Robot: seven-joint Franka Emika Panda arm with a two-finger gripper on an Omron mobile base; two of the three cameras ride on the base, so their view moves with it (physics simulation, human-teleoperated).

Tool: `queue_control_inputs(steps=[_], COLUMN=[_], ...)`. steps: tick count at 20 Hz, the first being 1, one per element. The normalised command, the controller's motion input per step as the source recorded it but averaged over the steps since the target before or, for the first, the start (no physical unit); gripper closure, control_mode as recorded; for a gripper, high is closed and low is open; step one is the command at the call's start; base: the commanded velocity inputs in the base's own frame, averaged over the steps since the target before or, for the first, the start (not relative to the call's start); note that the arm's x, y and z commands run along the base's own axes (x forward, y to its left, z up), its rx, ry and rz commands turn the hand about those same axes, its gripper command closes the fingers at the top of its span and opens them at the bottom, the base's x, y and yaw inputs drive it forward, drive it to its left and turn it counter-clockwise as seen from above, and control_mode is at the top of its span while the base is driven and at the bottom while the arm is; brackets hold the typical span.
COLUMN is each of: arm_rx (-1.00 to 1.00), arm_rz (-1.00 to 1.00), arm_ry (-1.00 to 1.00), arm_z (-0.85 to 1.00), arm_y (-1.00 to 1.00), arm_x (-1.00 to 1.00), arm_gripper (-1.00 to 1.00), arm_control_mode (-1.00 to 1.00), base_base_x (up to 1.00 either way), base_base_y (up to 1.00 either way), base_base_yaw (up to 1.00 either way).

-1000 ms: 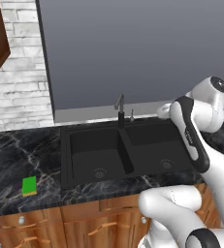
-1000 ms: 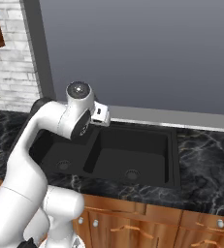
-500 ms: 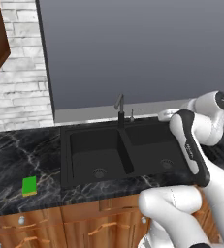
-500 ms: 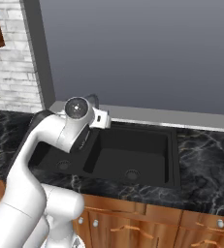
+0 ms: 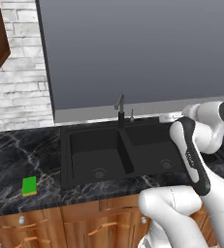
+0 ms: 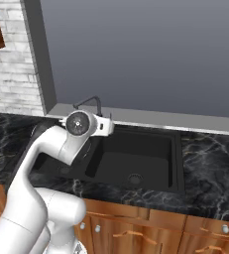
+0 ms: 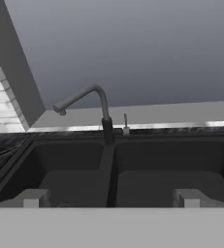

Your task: Soak the sponge with water for a few seconds and then drop it inside the sink.

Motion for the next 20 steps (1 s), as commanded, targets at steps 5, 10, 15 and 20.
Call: queue_control_inputs(steps=[5, 10, 15, 20], arm_rx=[0.04, 0.02, 0.00, 0.00], arm_rz=[0.06, 0.04, 0.03, 0.03], arm_ry=[-0.05, -0.04, -0.13, -0.22], arm_z=[0.00, 0.00, -0.02, -0.06], arm_y=[-0.35, -0.06, 0.02, 0.15], arm_x=[0.05, 0.00, -0.01, 0.00], arm_gripper=[-1.00, -1.00, -1.00, -1.00], arm_control_mode=[-1.00, -1.00, -1.00, -1.00], base_base_x=[0.00, 0.00, 0.00, 0.00], base_base_y=[0.00, 0.00, 0.00, 0.00], base_base_yaw=[0.00, 0.00, 0.00, 0.00])
